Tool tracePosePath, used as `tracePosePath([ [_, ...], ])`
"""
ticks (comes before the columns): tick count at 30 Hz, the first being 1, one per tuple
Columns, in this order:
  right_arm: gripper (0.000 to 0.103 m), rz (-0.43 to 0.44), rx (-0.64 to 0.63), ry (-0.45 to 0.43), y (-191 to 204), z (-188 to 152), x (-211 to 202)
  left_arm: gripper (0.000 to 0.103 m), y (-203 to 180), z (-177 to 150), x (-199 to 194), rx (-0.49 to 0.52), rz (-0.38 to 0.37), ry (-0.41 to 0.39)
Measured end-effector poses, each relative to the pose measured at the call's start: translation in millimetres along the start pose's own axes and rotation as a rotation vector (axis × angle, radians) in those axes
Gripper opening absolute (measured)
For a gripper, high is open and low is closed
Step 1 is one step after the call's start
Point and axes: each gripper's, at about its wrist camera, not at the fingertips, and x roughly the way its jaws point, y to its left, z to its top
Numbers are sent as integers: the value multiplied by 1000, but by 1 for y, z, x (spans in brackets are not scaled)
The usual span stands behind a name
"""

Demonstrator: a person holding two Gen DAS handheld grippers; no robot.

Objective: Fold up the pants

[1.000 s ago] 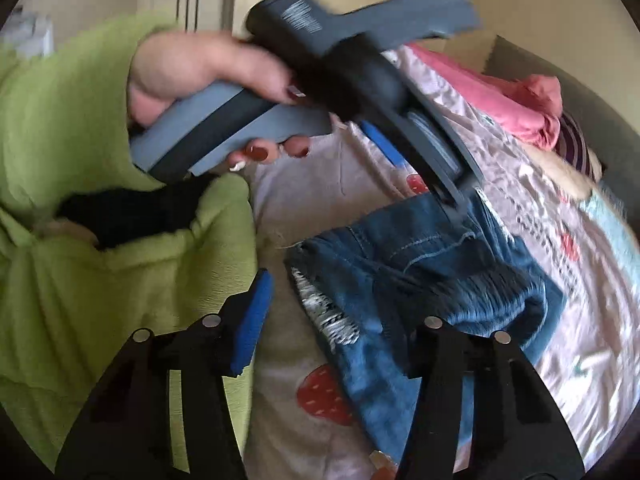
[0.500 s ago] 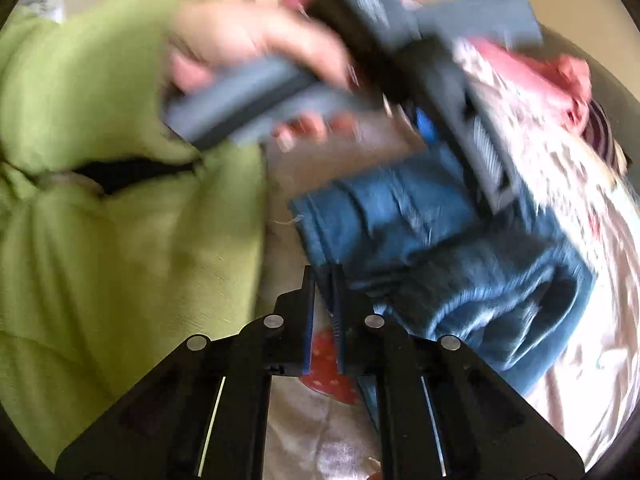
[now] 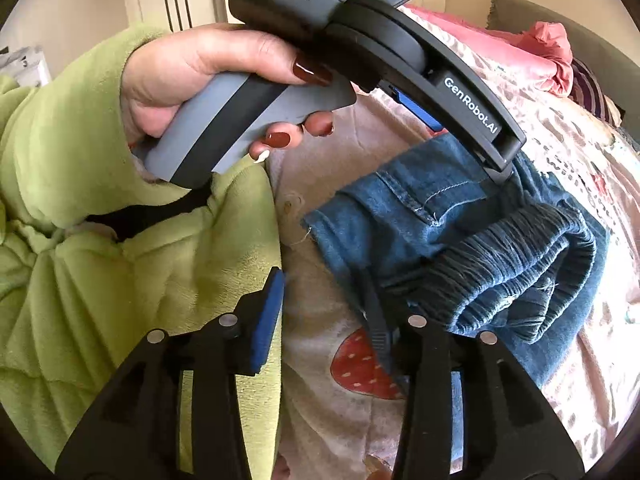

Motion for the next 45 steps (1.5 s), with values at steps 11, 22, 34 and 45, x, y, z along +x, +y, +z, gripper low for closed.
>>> tracePosePath([
  [11,47,13,48,-55,-8,10,-10,95,3,0,-22,-28,2,-46],
  [22,58,6,71,-92,-5,11,-19,95,1,-1,-36,-34,9,-71],
  [34,67,-21,73,-137,-7,17,-36,95,5,-6,-47,-50,24,-80],
  [45,74,-137,120,-220,-33,25,-69,95,24,-19,-73,-95,51,-122],
])
